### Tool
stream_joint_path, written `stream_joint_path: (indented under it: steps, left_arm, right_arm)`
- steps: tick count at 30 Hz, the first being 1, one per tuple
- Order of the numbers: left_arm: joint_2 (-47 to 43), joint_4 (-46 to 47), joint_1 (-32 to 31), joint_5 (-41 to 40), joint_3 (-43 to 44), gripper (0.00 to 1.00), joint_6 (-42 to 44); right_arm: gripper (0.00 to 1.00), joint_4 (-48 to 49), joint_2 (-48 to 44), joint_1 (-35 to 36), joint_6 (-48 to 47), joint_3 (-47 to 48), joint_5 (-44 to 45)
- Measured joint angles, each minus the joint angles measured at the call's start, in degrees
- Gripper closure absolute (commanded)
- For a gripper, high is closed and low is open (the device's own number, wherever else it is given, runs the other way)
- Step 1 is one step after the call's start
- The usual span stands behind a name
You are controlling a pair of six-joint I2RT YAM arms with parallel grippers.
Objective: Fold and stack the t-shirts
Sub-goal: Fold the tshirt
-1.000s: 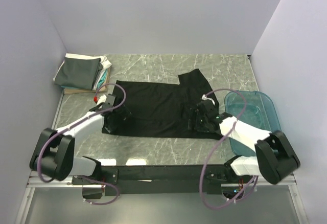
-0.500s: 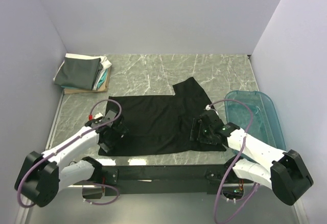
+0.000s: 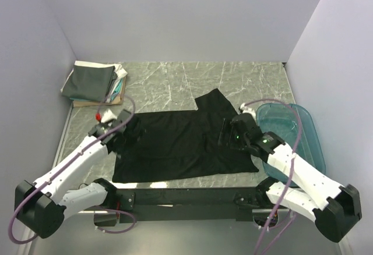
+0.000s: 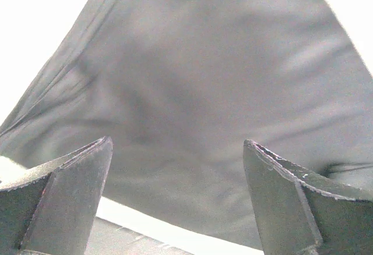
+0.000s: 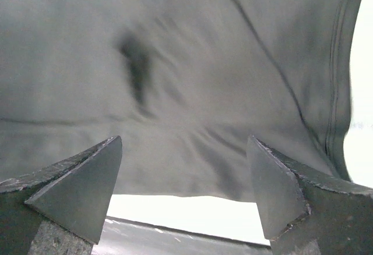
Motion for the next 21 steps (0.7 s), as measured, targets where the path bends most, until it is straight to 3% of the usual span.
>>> stream_joint_path:
  steps: [6,12,15,20,21]
  left_arm:
    - [6.8,3.7,4.0,-7.2,13.8,0.00,4.9]
    - [22.8,7.7,13.9,-8.1,21.4,0.00,10.8]
    - [30.8,8.5,15.9,-8.2,24.8,0.01,12.5]
    - [43.5,8.5,17.7,-8.6,31.5,0.12,14.2]
    - [45.8,8.5,18.1,-8.9,32.8,0.18,14.3]
  right_arm:
    - [0.03,1.7,-2.8,0.0,-1.9,7.0,4.1]
    - [0.00,1.9,-2.9,-0.2,-2.8,7.3,6.7]
    - [0.00,2.0,-2.9,-0.7,-3.0,7.1,7.2]
    - [0.00,2.5,-2.4,-1.7,-3.6,6.5,7.5]
    - [0.00,2.6,-2.2,-1.8,-3.8,6.4,7.5]
